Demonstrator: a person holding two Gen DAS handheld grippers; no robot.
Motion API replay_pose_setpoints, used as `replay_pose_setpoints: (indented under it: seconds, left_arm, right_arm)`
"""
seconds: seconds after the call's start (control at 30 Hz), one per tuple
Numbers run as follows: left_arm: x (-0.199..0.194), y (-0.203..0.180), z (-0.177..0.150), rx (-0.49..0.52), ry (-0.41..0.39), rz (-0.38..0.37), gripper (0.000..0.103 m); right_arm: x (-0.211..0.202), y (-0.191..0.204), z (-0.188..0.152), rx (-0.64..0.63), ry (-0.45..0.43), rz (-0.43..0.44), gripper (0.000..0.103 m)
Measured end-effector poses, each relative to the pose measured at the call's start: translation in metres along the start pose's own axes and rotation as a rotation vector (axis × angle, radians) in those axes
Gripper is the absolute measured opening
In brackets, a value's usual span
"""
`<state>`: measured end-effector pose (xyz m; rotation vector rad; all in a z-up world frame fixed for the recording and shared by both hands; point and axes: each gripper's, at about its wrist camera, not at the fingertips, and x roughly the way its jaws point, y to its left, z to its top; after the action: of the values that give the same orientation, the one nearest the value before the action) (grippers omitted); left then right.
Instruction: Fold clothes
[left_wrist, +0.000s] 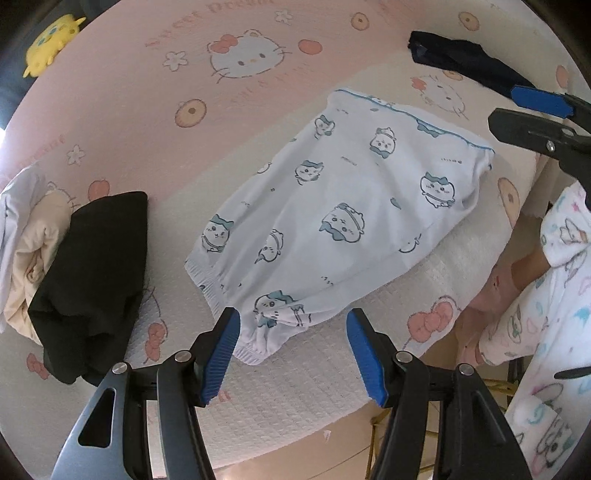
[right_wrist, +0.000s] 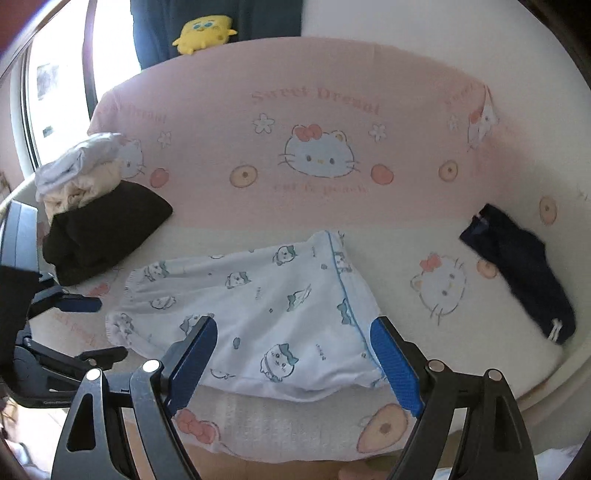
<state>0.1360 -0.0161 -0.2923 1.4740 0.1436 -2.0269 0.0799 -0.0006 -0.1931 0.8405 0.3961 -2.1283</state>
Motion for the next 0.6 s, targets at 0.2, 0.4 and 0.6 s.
replay_pose_setpoints:
  seconds: [0.2, 0.4, 0.6]
  left_arm:
    - [0.009, -0.014, -0.005, 0.258, -0.035, 0.124, 0.057]
    - [0.018, -0.031, -0.029, 0.535, -0.106, 0.27, 0.057]
    - [0.036, -0.035, -0.041, 0.634, -0.113, 0.352, 0.057]
  right_arm:
    - [0.01, -0.001, 0.006, -0.035, 0.047, -0.071, 0.085]
    - [0.011, 0.023, 0.027, -0.258, 0.077, -0.204, 0.085]
    - [0.03, 0.056, 0.016, -0.703, 0.143, -0.348, 0.085]
